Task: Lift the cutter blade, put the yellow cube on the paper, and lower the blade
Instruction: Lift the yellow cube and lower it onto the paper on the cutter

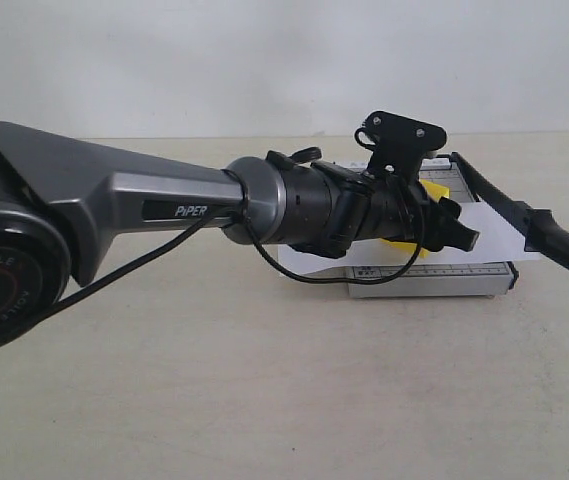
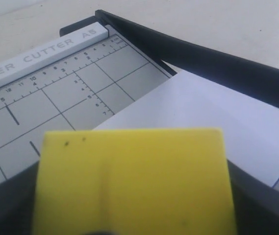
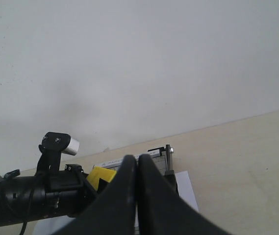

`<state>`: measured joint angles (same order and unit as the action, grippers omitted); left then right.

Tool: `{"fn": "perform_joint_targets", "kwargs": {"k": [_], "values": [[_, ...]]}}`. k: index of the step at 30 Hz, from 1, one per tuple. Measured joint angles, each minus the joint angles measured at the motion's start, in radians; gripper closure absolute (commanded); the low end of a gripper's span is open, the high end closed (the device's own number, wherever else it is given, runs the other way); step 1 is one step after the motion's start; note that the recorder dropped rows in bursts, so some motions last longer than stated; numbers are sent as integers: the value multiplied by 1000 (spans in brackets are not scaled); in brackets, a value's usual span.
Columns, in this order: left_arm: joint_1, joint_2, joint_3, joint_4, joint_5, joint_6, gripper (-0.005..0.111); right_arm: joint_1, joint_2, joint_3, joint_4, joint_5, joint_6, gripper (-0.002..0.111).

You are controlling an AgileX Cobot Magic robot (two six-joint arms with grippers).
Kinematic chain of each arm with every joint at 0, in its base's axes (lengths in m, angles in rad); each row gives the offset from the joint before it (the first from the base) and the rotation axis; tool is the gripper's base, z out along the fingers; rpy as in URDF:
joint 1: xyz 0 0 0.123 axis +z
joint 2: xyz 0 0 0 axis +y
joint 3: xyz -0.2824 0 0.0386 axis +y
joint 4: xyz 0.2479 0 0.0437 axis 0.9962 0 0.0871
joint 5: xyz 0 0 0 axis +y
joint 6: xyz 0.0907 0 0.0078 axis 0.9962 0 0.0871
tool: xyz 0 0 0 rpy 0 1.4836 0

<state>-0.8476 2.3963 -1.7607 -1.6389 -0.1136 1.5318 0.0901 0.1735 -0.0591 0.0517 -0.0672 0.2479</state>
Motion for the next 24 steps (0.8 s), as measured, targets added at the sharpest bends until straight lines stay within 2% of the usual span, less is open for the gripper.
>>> {"fn": "perform_joint_targets", "kwargs": {"k": [7,14,24], "values": [[0,0,0,0,0,2,48,0,0,0,0,0,0,108],[0,0,0,0,7,2,27,0,0,0,0,0,0,108],[0,-2,0,0,7,2,26,0,0,0,0,0,0,108]]}}
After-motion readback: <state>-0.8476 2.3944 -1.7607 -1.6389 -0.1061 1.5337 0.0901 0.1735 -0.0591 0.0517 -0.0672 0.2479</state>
